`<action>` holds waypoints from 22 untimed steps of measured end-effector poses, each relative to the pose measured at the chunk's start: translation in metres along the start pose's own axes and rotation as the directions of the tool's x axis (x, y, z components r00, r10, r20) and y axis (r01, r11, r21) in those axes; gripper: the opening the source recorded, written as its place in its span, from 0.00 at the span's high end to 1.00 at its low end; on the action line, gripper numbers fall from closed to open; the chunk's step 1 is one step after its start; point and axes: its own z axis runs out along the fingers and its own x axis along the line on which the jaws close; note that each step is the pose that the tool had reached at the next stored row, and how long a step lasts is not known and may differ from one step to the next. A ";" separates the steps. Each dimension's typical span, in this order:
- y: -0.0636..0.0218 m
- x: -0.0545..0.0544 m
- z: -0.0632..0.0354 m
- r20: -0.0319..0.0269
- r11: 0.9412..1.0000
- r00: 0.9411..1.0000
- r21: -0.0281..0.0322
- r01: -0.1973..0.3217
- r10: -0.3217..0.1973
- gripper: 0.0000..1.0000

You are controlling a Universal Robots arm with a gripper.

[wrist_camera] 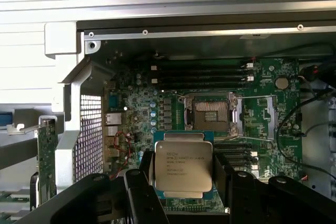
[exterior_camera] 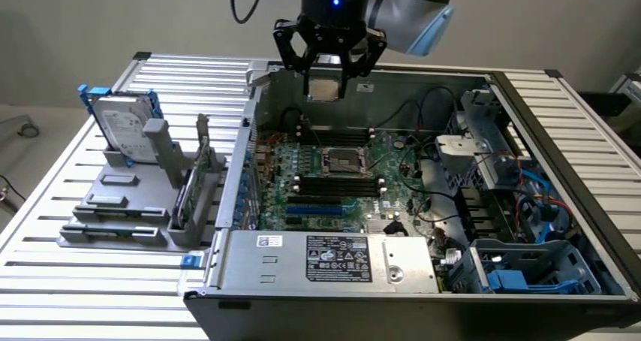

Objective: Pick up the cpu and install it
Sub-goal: 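Pick up the cpu and move it towards the insertion slot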

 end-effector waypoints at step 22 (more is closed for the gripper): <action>0.0000 0.000 0.0000 0.000 1.000 1.000 0.000 0.000 0.000 0.45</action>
